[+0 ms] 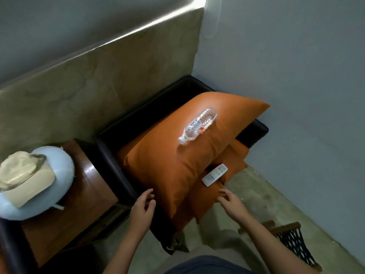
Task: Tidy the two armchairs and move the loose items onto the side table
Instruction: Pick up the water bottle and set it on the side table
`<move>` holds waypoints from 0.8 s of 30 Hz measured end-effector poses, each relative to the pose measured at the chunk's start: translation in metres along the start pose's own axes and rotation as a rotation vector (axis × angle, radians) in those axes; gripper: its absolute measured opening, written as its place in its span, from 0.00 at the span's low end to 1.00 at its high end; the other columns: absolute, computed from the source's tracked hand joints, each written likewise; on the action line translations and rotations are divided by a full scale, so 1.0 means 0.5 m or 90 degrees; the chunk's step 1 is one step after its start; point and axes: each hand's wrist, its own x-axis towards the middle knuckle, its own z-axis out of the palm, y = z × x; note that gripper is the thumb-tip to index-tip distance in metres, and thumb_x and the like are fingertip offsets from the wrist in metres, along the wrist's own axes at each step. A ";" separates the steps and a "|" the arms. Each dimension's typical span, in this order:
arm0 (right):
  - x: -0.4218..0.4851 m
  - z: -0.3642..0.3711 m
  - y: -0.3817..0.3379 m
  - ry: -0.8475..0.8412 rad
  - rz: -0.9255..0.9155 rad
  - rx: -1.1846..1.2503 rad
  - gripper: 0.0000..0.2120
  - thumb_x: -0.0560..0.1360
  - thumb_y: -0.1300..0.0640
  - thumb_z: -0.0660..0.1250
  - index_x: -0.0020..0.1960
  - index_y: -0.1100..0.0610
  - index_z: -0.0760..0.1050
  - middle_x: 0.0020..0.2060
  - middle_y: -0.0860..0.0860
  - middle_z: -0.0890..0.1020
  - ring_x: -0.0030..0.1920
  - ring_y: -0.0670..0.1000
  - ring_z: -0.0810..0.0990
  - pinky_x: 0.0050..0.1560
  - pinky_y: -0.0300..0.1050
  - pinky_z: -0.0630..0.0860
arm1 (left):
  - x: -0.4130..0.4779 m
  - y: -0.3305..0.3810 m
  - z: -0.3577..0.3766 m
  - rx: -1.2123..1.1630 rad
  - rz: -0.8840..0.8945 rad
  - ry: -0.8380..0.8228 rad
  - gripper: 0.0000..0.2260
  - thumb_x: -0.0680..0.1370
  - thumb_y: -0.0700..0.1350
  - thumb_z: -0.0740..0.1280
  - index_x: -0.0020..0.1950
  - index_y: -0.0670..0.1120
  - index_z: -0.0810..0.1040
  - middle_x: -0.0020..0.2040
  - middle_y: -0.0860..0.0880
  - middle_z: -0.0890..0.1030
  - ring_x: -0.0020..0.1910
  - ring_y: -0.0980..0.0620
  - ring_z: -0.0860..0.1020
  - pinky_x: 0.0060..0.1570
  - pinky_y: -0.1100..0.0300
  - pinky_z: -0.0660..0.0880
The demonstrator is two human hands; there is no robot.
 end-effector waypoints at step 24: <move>0.496 -0.325 -0.469 -0.169 -0.543 -0.534 0.33 0.73 0.37 0.69 0.75 0.42 0.65 0.73 0.44 0.68 0.76 0.52 0.62 0.77 0.61 0.58 | 0.379 0.389 0.199 0.176 -0.026 0.049 0.32 0.75 0.57 0.72 0.77 0.54 0.66 0.74 0.50 0.69 0.71 0.49 0.68 0.71 0.52 0.65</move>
